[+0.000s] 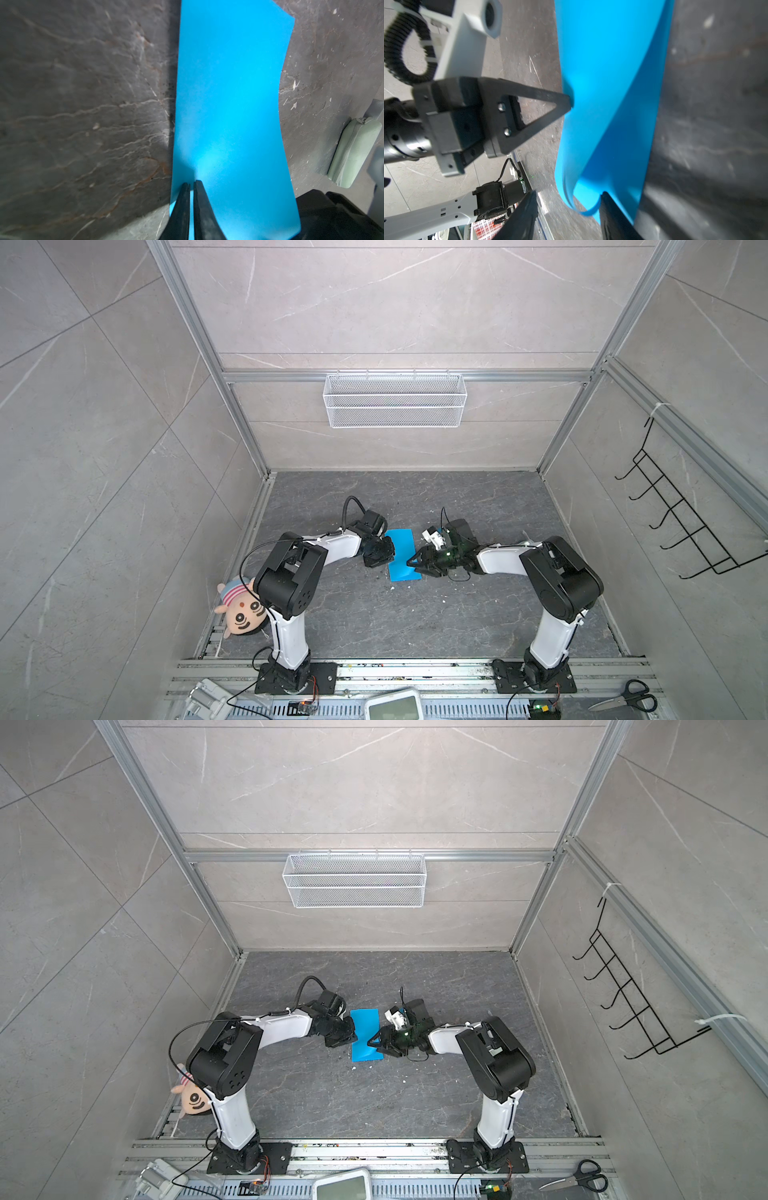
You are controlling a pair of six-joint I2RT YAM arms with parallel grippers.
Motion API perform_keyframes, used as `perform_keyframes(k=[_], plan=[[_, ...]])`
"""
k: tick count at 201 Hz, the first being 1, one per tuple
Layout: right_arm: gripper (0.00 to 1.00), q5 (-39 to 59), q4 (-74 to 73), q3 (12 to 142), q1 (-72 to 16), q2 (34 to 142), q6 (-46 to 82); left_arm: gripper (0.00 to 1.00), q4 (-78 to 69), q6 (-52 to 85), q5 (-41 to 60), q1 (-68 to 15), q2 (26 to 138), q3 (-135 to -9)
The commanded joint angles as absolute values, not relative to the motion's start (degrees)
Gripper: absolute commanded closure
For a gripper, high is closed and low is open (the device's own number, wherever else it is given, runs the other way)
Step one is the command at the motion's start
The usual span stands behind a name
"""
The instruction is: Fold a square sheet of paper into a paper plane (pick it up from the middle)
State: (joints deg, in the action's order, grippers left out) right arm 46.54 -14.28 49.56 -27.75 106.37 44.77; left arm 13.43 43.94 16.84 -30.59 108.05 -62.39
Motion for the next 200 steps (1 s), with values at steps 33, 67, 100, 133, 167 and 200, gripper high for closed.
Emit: perform_keyframes(k=[33, 67, 100, 133, 167, 200], plan=[[0.49, 46.5, -16.1, 52.9, -28.0, 110.1, 43.5, 0.88, 19.9, 42.8, 11.1, -30.4, 113.2, -60.1], [0.53, 45.5, -13.8, 51.6, -27.9, 109.0, 44.9, 0.87, 19.9, 42.9, 11.2, -30.4, 113.1, -60.3], [0.63, 44.1, -12.9, 48.7, -28.0, 106.9, 48.5, 0.88, 19.6, 43.1, 11.2, -30.4, 112.5, -60.2], [0.7, 43.3, -15.1, 45.9, -28.0, 104.6, 52.3, 0.87, 19.3, 43.2, 11.2, -30.4, 112.7, -60.0], [0.74, 41.8, -14.5, 44.4, -28.0, 102.8, 54.5, 0.87, 19.1, 43.4, 11.5, -30.4, 112.8, -59.9], [0.79, 40.6, -12.9, 44.2, -28.1, 102.5, 55.9, 0.87, 18.9, 43.4, 11.6, -30.4, 112.7, -59.9]])
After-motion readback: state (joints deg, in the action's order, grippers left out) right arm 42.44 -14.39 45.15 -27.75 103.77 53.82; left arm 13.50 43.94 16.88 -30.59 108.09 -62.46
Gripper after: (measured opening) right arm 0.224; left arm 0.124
